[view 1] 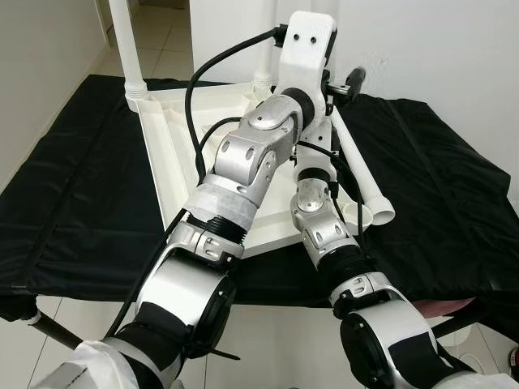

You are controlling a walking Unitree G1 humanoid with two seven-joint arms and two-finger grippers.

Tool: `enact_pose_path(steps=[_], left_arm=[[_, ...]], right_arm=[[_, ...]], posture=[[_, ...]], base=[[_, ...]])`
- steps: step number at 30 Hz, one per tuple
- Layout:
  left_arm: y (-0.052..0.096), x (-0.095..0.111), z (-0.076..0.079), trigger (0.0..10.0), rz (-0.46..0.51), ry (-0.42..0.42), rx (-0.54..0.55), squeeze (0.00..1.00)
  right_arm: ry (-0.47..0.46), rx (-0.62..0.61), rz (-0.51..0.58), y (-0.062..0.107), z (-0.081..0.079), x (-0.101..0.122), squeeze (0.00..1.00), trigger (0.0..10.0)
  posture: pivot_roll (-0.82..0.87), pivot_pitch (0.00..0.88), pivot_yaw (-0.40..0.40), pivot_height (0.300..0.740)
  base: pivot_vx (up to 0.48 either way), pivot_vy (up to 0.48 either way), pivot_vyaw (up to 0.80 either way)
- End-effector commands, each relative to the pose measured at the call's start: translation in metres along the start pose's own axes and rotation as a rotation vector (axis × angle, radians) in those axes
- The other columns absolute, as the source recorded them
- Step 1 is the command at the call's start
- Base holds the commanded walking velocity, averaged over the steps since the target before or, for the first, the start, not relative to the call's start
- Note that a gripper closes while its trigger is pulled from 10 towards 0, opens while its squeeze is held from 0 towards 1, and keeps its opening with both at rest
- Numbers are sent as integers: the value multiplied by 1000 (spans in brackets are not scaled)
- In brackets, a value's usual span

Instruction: Building children table

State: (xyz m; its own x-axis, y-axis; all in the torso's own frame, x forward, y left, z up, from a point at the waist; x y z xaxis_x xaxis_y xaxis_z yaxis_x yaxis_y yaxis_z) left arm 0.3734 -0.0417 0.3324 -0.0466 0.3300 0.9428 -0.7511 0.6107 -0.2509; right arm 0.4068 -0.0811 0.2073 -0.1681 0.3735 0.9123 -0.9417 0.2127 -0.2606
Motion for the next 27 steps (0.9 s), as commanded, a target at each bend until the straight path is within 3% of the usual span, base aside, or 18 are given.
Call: enact_pose_path(steps=[1, 4, 5, 6, 7, 12, 21, 27], left_arm=[[-1, 3, 9, 10000, 9, 1, -55, 1000], [0, 4, 9, 10000, 12, -11, -59, 1000], [0, 5, 9, 10000, 12, -10, -60, 706], [0, 5, 9, 10000, 12, -10, -60, 706], [0, 5, 9, 10000, 13, -8, -62, 0], [3, 9, 5, 10000, 20, 56, -69, 0], [9, 12, -6, 10000, 29, 107, -70, 0], [23, 3, -33, 10000, -7, 77, -16, 0]], right_arm=[[-6, -13, -14, -3, 2, -1, 0, 10000], [-12, -12, -20, -3, 2, -1, 0, 10000], [-19, -13, -28, -3, 2, -2, 0, 10000], [-19, -13, -28, -3, 2, -2, 0, 10000], [-24, -15, -35, -3, 2, -3, 0, 10000], [-86, -20, -88, -6, 8, -12, 0, 10000], [-126, -32, -91, -8, 16, -15, 0, 10000], [-162, -9, -59, -8, 23, -16, 0, 10000]], posture=[[-23, 0, -58, 740], [-21, 0, -56, 740], [-21, 0, -56, 740], [-21, 0, -56, 740], [-21, 0, -55, 740], [-18, 0, -51, 740], [-17, 0, -47, 740], [-8, 0, -49, 740]], base=[[0, 0, 0], [0, 0, 0], [0, 0, 0], [0, 0, 0], [0, 0, 0], [0, 0, 0], [0, 0, 0], [0, 0, 0]])
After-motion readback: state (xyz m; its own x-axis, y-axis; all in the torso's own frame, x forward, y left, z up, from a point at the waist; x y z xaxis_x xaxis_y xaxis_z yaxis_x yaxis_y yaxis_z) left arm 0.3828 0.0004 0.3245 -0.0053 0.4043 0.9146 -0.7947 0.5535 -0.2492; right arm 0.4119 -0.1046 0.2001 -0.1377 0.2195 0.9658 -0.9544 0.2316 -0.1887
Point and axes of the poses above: a point about 5 cm out from each wrist's last joint towards the gripper, its own y axis pointing back from the gripper into the wrist, its own x axis along the axis of the wrist's last joint, z = x × y, the point moved 3 cm from there along -y, pointing out of the wrist towards the gripper, and after that the axes turned 10 degrees about y, right-handed, at the moved point
